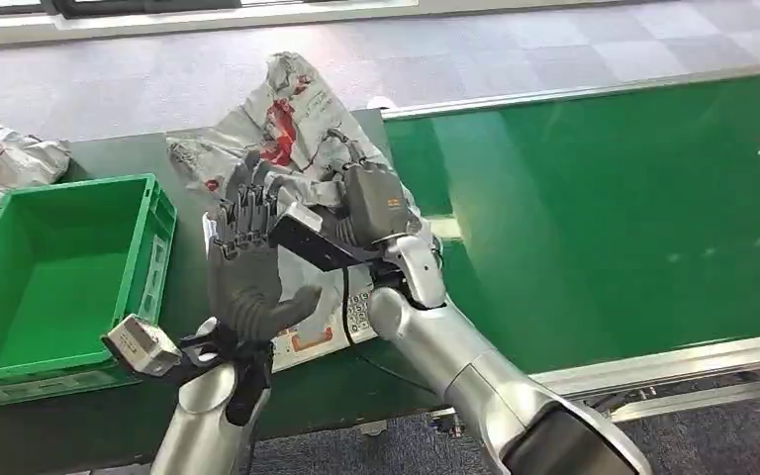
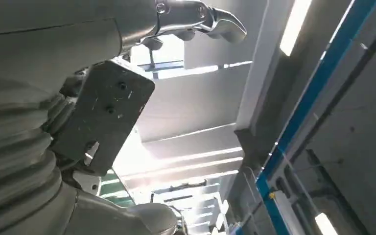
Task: Moved the parcel from conveyor to table for the left to box.
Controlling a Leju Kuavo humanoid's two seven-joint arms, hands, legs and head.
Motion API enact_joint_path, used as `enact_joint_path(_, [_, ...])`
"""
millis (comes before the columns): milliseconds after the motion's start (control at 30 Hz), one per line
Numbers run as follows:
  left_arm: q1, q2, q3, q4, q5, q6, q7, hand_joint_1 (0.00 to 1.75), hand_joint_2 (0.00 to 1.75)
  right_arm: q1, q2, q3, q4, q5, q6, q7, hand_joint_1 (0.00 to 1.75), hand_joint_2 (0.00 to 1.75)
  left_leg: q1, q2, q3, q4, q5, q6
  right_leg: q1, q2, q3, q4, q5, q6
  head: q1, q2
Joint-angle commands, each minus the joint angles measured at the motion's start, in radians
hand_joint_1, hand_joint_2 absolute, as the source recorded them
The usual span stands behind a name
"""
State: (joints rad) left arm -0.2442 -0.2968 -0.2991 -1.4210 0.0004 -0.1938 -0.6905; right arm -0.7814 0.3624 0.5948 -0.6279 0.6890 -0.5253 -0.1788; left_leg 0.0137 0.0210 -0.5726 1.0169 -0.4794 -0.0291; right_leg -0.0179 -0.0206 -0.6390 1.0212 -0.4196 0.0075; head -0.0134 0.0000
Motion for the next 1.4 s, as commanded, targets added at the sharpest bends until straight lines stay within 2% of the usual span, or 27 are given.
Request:
enact_joint_path(33, [-0.053, 0.027, -0.065, 0.054, -0.009, -0.029, 0.002, 0.00, 1.75, -0.076, -0.013, 0.166, 0.185, 0.017, -0.066, 0.060, 0.00, 0.00, 0.001, -0.004, 0.002, -0.002, 0.000, 0.001, 0.001, -0.001, 0.003, -0.002, 0.000, -0.001, 0.000, 0.000])
enact_joint_path(300, [-0.047, 0.031, -0.061, 0.052, -0.010, -0.029, 0.002, 0.00, 1.75, -0.075, -0.013, 0.133, 0.199, 0.055, -0.077, 0.079, 0.00, 0.00, 0.000, -0.004, 0.002, -0.001, 0.000, 0.001, 0.000, -0.002, 0.003, -0.001, -0.001, -0.001, 0.000, 0.000])
enact_joint_path(500, [-0.036, 0.032, -0.053, 0.048, -0.018, -0.027, 0.002, 0.00, 1.75, -0.046, -0.016, 0.000, 0.176, 0.138, -0.110, 0.039, 0.00, 0.00, 0.001, -0.005, 0.002, -0.001, 0.000, 0.001, 0.001, -0.002, 0.003, -0.002, 0.000, -0.001, 0.000, 0.000])
enact_joint_path(633, [-0.033, 0.025, -0.046, 0.042, -0.026, -0.029, 0.004, 0.00, 1.75, -0.008, -0.018, -0.113, 0.099, 0.215, -0.173, -0.025, 0.00, 0.00, 0.001, -0.005, 0.002, -0.001, 0.000, 0.001, 0.001, -0.002, 0.003, -0.002, -0.001, -0.001, 0.000, 0.000])
enact_joint_path(700, [-0.033, 0.022, -0.044, 0.041, -0.027, -0.030, 0.005, 0.00, 1.75, 0.056, -0.019, -0.222, -0.058, 0.311, -0.173, -0.056, 0.00, 0.00, 0.001, -0.006, 0.002, -0.002, 0.000, 0.002, 0.001, -0.003, 0.004, -0.003, -0.001, -0.001, 0.000, 0.000])
enact_joint_path(867, [-0.033, 0.022, -0.044, 0.041, -0.027, -0.030, 0.005, 0.00, 1.75, 0.056, -0.019, -0.222, -0.058, 0.311, -0.173, -0.056, 0.00, 0.00, 0.001, -0.004, 0.001, -0.001, 0.000, 0.001, 0.001, -0.002, 0.002, -0.001, -0.001, -0.001, 0.000, 0.000])
enact_joint_path(900, [-0.033, 0.018, -0.045, 0.041, -0.029, -0.032, 0.008, 0.00, 1.75, 0.173, -0.013, -0.352, -0.319, 0.366, -0.173, -0.139, 0.00, 0.00, 0.000, -0.003, 0.001, 0.000, 0.000, 0.001, 0.000, -0.001, 0.001, -0.001, 0.000, -0.001, 0.000, 0.000])
enact_joint_path(933, [-0.034, 0.015, -0.047, 0.041, -0.030, -0.034, 0.011, 0.00, 1.75, 0.228, -0.013, -0.401, -0.476, 0.358, -0.173, -0.184, 0.00, 0.00, 0.001, -0.004, 0.001, -0.001, 0.000, 0.001, 0.001, -0.001, 0.002, -0.002, 0.000, -0.001, 0.000, 0.000])
enact_joint_path(967, [-0.036, 0.009, -0.050, 0.042, -0.032, -0.037, 0.021, 0.00, 1.75, 0.293, -0.013, -0.483, -0.723, 0.287, -0.173, -0.258, 0.00, 0.00, 0.001, -0.005, 0.000, 0.000, 0.000, 0.001, 0.001, -0.003, 0.002, -0.001, -0.001, -0.001, 0.000, 0.000])
enact_joint_path(1067, [-0.042, -0.003, -0.052, 0.047, -0.033, -0.029, 0.035, 0.00, 1.75, 0.366, -0.013, -0.603, -1.091, 0.138, -0.173, -0.376, 0.00, 0.00, 0.001, -0.012, -0.005, 0.003, 0.000, 0.001, 0.001, -0.009, -0.002, 0.001, -0.002, -0.001, 0.000, 0.000])
enact_joint_path(1100, [-0.042, -0.004, -0.052, 0.048, -0.034, -0.027, 0.036, 0.00, 1.75, 0.376, -0.013, -0.610, -1.152, 0.129, -0.173, -0.374, 0.00, 0.00, 0.000, -0.009, -0.004, 0.003, 0.000, 0.001, 0.001, -0.006, -0.002, 0.001, -0.002, 0.000, 0.000, 0.000])
enact_joint_path(1133, [-0.042, -0.004, -0.051, 0.048, -0.034, -0.024, 0.036, 0.00, 1.75, 0.380, -0.013, -0.619, -1.189, 0.107, -0.173, -0.382, 0.00, 0.00, 0.001, -0.014, -0.005, 0.003, -0.001, 0.002, 0.001, -0.011, -0.001, 0.001, -0.003, -0.001, 0.000, 0.000])
enact_joint_path(1233, [-0.030, -0.003, -0.044, 0.036, -0.039, -0.010, 0.032, 0.00, 1.75, 0.406, -0.013, -0.652, -1.328, 0.049, -0.173, -0.407, 0.00, 0.00, 0.000, -0.016, -0.005, 0.002, 0.000, 0.002, 0.000, -0.013, 0.001, -0.001, -0.002, 0.000, 0.000, 0.000])
enact_joint_path(1267, [-0.026, -0.003, -0.041, 0.032, -0.041, -0.004, 0.032, 0.00, 1.75, 0.411, -0.013, -0.663, -1.348, 0.020, -0.173, -0.424, 0.00, 0.00, 0.000, -0.011, -0.004, 0.002, -0.001, 0.002, 0.000, -0.009, 0.000, -0.001, -0.002, 0.001, 0.000, 0.000])
enact_joint_path(1400, [-0.011, -0.004, -0.034, 0.013, -0.044, 0.002, 0.033, 0.00, 1.75, 0.449, -0.013, -0.696, -1.383, -0.089, -0.173, -0.499, 0.00, 0.00, 0.000, -0.010, -0.001, 0.000, -0.002, 0.003, 0.000, -0.009, 0.003, -0.003, -0.002, 0.000, 0.000, 0.000])
